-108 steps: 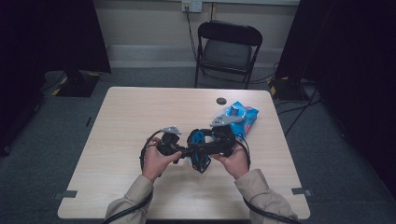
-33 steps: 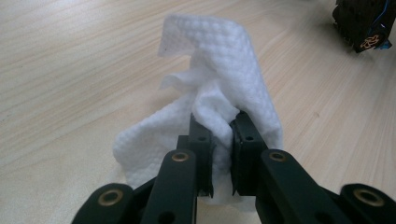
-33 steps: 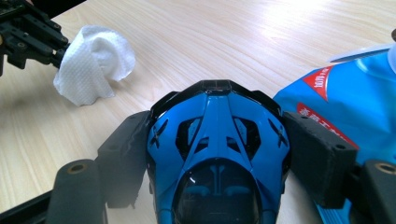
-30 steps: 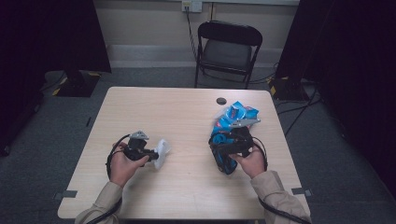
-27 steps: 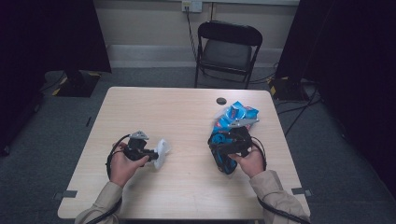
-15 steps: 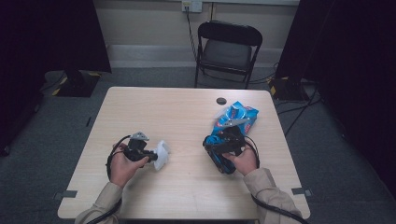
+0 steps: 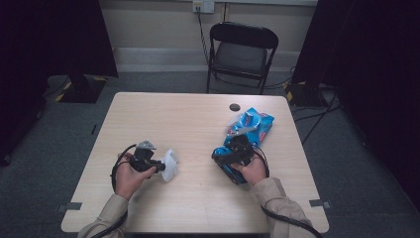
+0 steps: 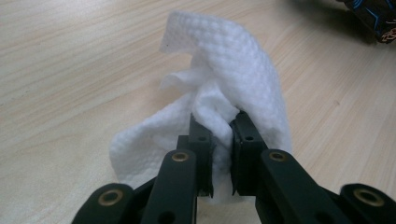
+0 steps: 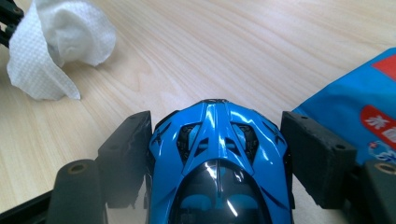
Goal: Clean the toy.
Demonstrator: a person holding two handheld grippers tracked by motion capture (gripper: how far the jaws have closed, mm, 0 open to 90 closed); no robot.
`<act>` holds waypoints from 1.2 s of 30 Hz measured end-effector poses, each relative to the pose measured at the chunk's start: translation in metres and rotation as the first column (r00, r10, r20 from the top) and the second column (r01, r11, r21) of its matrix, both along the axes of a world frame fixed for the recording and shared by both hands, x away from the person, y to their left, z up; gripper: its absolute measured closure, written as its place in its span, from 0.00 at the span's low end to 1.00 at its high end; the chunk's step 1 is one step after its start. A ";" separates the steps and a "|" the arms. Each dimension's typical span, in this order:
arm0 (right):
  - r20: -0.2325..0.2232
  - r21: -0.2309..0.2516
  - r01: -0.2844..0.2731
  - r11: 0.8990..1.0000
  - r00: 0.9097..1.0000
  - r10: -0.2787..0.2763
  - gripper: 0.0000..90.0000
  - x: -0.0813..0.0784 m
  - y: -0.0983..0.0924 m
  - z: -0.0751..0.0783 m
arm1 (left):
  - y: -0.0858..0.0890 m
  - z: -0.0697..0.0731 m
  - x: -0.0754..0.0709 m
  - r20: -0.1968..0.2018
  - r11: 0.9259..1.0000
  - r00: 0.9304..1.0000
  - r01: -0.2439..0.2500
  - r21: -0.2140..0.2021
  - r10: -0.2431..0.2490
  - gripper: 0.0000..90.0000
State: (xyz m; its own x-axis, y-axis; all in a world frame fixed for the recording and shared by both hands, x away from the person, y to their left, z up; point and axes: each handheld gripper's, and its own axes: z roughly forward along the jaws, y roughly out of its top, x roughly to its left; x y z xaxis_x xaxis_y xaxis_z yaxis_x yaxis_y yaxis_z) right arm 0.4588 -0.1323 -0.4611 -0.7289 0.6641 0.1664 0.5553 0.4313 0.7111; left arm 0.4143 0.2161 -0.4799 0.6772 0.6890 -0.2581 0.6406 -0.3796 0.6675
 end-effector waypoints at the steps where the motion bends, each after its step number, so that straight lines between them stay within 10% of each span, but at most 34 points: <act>1: 0.002 -0.003 0.004 1.000 1.000 -0.004 0.29 0.000 0.001 -0.001 | 0.000 0.000 0.000 0.000 1.000 1.000 -0.002 -0.001 0.002 0.90; 36: -0.038 -0.094 -0.039 0.995 0.999 0.036 0.29 0.012 0.022 -0.018 | -0.002 -0.001 0.003 -0.002 1.000 1.000 0.001 0.009 -0.001 0.90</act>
